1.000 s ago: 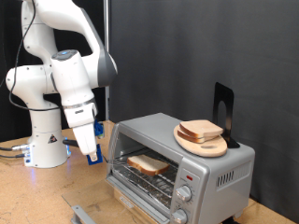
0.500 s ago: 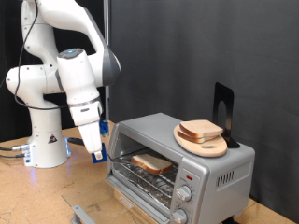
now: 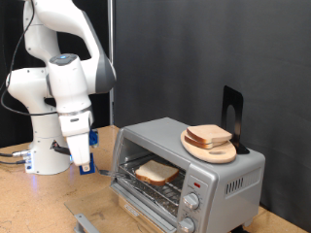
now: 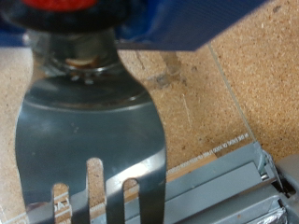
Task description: Make a piece of toast with the oven
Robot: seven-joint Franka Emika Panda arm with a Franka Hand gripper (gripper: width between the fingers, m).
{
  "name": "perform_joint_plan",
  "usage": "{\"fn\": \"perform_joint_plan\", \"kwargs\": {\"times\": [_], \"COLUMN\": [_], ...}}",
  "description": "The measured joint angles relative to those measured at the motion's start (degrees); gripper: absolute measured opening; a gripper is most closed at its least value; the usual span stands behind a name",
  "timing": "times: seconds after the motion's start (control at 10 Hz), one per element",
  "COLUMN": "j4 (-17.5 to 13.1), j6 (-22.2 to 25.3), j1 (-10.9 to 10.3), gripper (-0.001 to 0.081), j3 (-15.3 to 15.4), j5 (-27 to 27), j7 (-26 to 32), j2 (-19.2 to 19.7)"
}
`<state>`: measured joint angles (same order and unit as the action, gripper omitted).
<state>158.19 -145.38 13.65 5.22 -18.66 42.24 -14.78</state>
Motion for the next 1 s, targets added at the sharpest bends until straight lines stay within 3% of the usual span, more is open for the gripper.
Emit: {"fn": "perform_joint_plan", "kwargs": {"times": [0.4,0.7,1.0], "j4": [-2.1,-2.1,-5.5], "j6": [10.1,11.0,21.8], "j1": [0.6,0.6,0.6], "gripper": [0.0365,0.0365,0.0365], "j3": [-6.9,-7.5,-12.5], "j5": [-3.1,-4.7,-12.0], "j7": [8.4,9.7,13.8], "j2": [-2.6,-2.7,-6.4]}}
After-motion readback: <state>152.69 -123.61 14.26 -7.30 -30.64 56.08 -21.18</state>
